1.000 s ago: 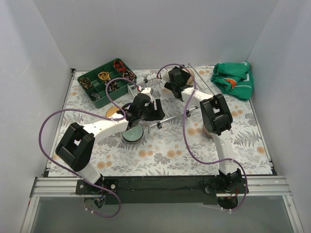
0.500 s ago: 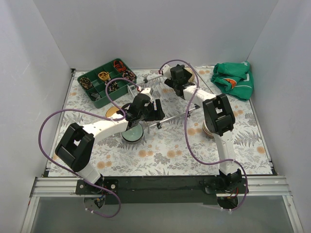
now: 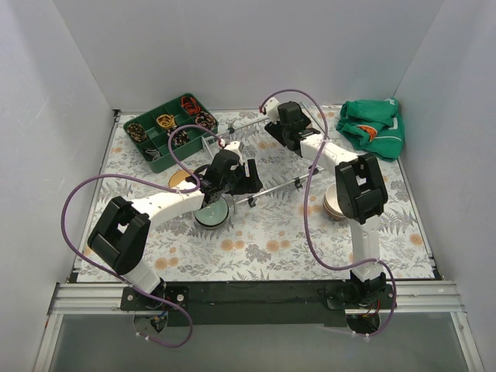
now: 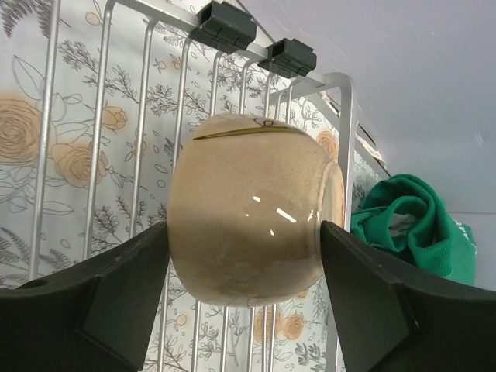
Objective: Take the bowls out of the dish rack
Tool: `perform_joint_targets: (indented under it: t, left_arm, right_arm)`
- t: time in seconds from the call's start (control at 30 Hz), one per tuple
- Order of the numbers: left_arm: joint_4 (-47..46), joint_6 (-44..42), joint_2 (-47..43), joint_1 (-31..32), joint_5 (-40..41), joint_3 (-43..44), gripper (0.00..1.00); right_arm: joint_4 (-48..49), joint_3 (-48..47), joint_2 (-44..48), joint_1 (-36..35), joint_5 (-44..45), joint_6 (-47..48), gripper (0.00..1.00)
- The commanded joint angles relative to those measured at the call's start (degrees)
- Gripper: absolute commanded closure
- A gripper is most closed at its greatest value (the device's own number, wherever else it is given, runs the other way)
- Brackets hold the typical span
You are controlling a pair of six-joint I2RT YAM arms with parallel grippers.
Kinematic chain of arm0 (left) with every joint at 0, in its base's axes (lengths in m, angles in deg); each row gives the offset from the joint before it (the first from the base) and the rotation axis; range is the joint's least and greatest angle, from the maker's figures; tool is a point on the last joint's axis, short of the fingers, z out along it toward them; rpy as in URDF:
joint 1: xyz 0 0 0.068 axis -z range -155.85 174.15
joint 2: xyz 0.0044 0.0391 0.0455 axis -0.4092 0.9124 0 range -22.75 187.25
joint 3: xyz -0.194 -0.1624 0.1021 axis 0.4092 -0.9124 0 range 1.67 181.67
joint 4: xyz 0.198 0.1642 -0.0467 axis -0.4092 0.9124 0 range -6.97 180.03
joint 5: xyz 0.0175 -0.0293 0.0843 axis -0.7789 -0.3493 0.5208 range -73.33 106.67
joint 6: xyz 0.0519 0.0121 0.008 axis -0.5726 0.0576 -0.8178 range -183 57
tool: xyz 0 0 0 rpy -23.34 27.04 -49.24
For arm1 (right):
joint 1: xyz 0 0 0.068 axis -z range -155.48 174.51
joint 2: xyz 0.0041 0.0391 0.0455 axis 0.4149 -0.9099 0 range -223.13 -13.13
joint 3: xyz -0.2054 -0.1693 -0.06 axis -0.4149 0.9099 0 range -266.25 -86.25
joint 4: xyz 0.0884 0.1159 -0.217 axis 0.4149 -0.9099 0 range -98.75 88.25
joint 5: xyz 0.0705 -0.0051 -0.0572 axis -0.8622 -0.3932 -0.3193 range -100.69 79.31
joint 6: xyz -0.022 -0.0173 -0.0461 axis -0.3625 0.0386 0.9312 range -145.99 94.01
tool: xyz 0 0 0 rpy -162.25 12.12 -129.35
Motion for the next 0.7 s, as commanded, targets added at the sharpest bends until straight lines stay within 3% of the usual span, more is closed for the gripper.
perform_joint_targets:
  t: [0.0, 0.27, 0.67]
  left_arm:
    - [6.68, 0.44, -0.01, -0.05, -1.53, -1.53, 0.31]
    - [5.53, 1.14, 0.17, 0.04, -2.95, -0.83, 0.31]
    - [2.64, 1.49, -2.12, 0.04, -3.57, -0.74, 0.29]
  right_arm:
    - [1.44, 0.62, 6.98, -0.75, -1.78, -3.17, 0.52]
    - [0.74, 4.31, 11.37, -1.10, -1.78, -5.54, 0.66]
    - [-2.78, 8.45, 18.93, -1.89, -3.62, -13.44, 0.79]
